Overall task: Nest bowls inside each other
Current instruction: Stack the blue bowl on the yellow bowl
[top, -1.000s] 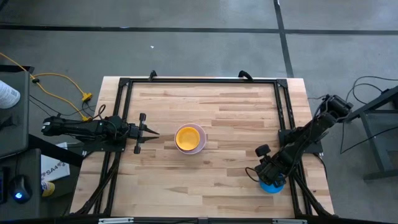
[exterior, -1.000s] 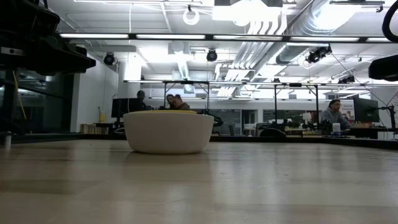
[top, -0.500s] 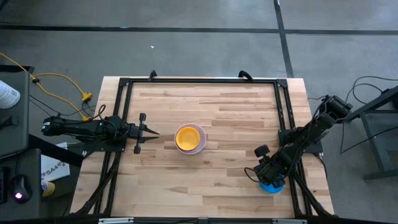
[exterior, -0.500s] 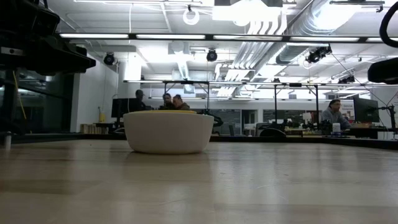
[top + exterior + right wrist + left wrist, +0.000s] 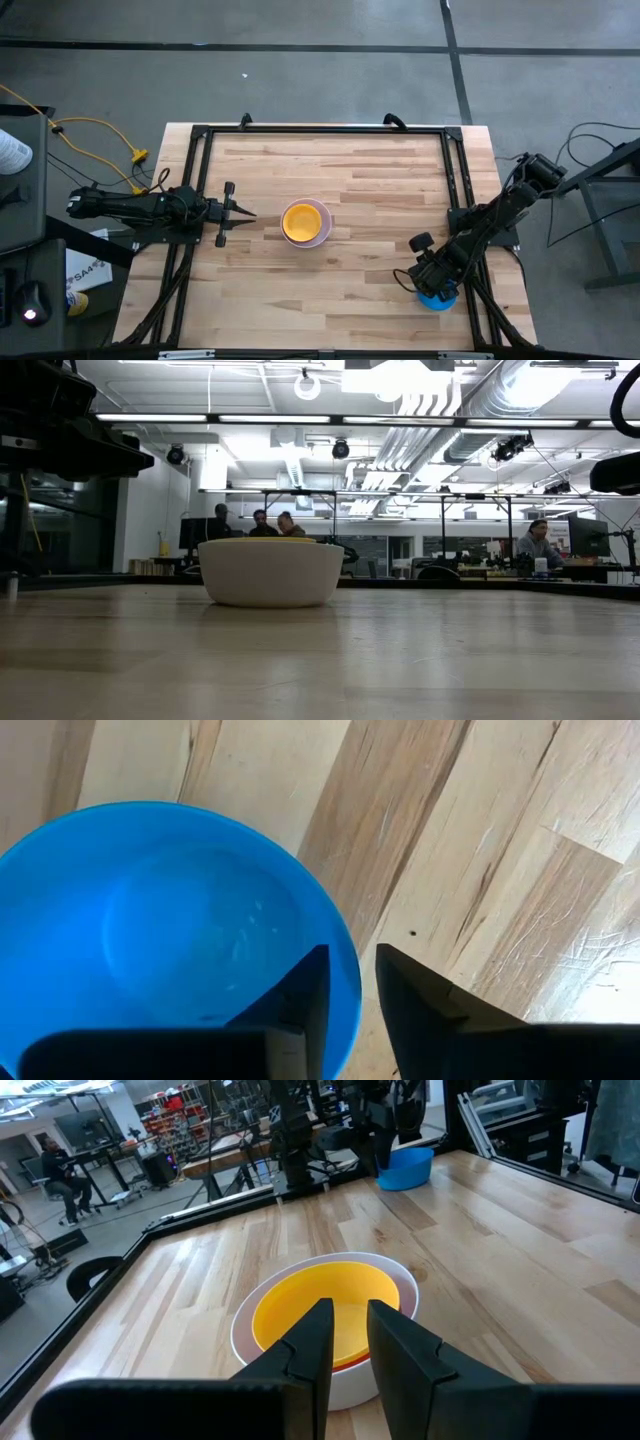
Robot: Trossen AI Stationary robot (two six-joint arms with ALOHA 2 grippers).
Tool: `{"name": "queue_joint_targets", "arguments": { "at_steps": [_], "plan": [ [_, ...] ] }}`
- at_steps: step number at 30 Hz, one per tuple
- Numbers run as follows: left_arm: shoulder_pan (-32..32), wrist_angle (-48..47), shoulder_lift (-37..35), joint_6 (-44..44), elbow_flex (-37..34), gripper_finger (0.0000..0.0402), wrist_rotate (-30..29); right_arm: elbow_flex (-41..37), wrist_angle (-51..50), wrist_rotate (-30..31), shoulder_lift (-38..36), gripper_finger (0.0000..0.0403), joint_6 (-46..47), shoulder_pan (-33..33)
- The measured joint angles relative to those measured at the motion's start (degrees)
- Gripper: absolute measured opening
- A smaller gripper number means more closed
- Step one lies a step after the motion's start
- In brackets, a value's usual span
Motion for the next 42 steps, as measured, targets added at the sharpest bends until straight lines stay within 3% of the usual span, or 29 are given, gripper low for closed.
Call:
{"name": "queue_joint_targets", "arguments": {
  "at_steps": [9, 22, 42],
  "plan": [
    [0.0, -0.02, 0.01, -0.01, 0.0, 0.0065, 0.0, 0.03, -0.26, -0.48, -0.06, 0.0009, -0.13, 0.0],
    [0.0, -0.02, 0.0, 0.01, 0.0, 0.0065, 0.0, 0.07, -0.19, -0.59, -0.09, 0.0005, -1.04, -0.08],
    [0.0, 0.0, 0.02, 0.01, 0.0, 0.0065, 0.0, 1.25, 0.51, -0.61, -0.09, 0.0004, -8.51, -7.47]
  ]
}}
